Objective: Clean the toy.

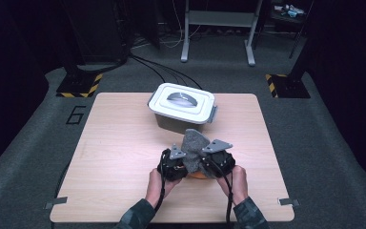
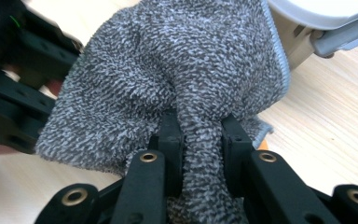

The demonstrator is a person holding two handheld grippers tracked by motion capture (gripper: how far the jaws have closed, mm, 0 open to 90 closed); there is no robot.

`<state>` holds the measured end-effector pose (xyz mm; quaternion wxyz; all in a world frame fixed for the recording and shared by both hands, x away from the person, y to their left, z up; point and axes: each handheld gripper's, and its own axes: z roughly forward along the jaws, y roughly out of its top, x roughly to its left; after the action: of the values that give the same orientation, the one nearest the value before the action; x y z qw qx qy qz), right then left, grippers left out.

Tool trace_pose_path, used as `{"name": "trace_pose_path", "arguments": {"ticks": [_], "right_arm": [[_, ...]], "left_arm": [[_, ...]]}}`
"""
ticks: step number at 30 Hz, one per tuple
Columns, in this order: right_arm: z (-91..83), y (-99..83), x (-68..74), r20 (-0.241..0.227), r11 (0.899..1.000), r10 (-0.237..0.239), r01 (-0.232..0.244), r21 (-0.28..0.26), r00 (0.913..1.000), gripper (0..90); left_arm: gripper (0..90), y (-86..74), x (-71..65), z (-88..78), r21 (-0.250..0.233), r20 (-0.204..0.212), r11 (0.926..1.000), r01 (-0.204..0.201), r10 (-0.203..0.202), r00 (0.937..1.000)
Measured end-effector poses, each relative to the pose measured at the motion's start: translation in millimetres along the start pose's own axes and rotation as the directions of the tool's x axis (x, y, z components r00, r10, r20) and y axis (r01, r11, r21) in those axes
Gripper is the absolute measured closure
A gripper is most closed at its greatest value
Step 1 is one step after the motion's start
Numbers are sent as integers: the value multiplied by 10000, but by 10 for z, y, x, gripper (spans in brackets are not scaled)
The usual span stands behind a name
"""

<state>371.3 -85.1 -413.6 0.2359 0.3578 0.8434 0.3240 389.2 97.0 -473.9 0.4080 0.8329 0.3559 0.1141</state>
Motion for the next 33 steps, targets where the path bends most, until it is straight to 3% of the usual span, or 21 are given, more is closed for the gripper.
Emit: {"name": "trace_pose_path", "arguments": {"ticks": [3, 7, 13, 15, 19, 24, 26, 28, 31, 33], "right_arm": [[83, -48, -58, 77, 9997, 180, -182, 140, 9998, 746], [79, -167, -245, 163, 9966, 784, -787, 246, 9968, 746], [108, -474, -490, 637, 9835, 1625, -1668, 697, 9847, 746], [148, -563, -531, 713, 9762, 1899, -1961, 928, 9792, 746], [156, -635, -554, 692, 9713, 2073, -2138, 1045, 9758, 745], [-67, -462, -510, 719, 9826, 1825, -1846, 229, 9806, 744], [-169, -335, -440, 578, 9874, 1583, -1577, -140, 9857, 743], [-240, -200, -337, 352, 9921, 1172, -1154, -490, 9925, 743], [-231, -33, -163, 11, 9971, 584, -583, -499, 9983, 743], [-97, 7, -87, 5, 9996, 291, -292, 25, 9996, 743]], "left_arm": [[694, -13, 34, 5, -102, 191, 9996, 253, -251, 9995], [694, -5, 26, 20, -157, 154, 9996, 219, -216, 9996], [694, -8, 33, 25, -184, 257, 9991, 388, -383, 9989], [694, -12, 44, 26, -200, 306, 9990, 394, -388, 9988], [699, -17, 47, 9, -240, 401, 9981, 564, -554, 9977], [710, -26, 78, -50, -267, 769, 9932, 1132, -1109, 9909], [712, -18, 63, -70, -268, 956, 9899, 1396, -1364, 9860], [711, 1, 38, -90, -255, 971, 9898, 1405, -1374, 9857], [710, 29, -11, -111, -196, 1014, 9897, 1420, -1393, 9850], [708, 29, -23, -99, -137, 903, 9905, 1367, -1349, 9867]]}}
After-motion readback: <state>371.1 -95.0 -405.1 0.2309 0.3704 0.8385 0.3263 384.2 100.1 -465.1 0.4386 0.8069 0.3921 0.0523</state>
